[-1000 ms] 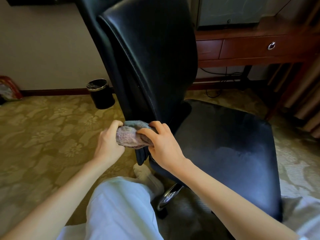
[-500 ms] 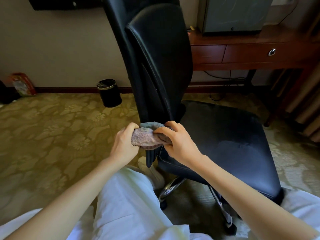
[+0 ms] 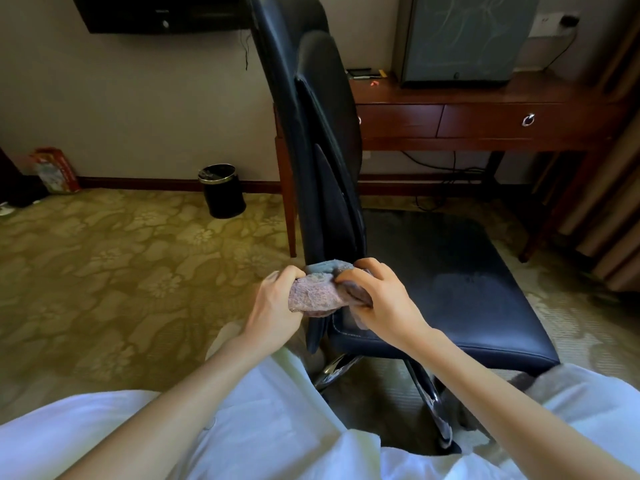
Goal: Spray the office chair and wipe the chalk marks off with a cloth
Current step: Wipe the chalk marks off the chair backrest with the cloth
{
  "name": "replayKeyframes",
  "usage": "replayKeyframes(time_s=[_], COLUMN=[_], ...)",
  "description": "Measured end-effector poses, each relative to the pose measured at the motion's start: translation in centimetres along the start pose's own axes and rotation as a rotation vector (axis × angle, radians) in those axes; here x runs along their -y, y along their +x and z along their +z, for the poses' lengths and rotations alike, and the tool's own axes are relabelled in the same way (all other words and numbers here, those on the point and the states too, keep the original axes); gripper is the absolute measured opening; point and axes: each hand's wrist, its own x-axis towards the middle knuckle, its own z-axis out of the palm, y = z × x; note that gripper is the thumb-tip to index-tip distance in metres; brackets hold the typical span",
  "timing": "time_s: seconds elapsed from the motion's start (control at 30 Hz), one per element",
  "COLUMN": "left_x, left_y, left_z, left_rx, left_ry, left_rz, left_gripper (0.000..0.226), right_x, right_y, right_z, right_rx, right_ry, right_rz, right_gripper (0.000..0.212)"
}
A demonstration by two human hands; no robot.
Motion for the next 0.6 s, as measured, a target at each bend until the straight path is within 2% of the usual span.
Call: replayKeyframes(time_s=[0.17, 0.37, 0.6], left_x=[-2.0, -4.4, -8.6], left_y=[-1.6, -3.5, -4.9], left_z=[0.7, 2.3, 3.8], left_rx=[0.009, 0.032, 0.035], left_ry=[-0.026, -0.016, -0.079], left_rz=[0.08, 0.134, 0.201], left_gripper=[0.031, 0.032, 0.03], right_x=[0.2, 0.4, 0.2], right_y=[-3.0, -6.1, -9.8], right_z=[-1.3, -4.0, -7.3], right_rx=[-0.027, -0.002, -0.158], right_ry=[0.054, 0.053, -0.116], right_rz=[0.049, 0.147, 0.093], right_gripper=[0.055, 0.041, 0.045])
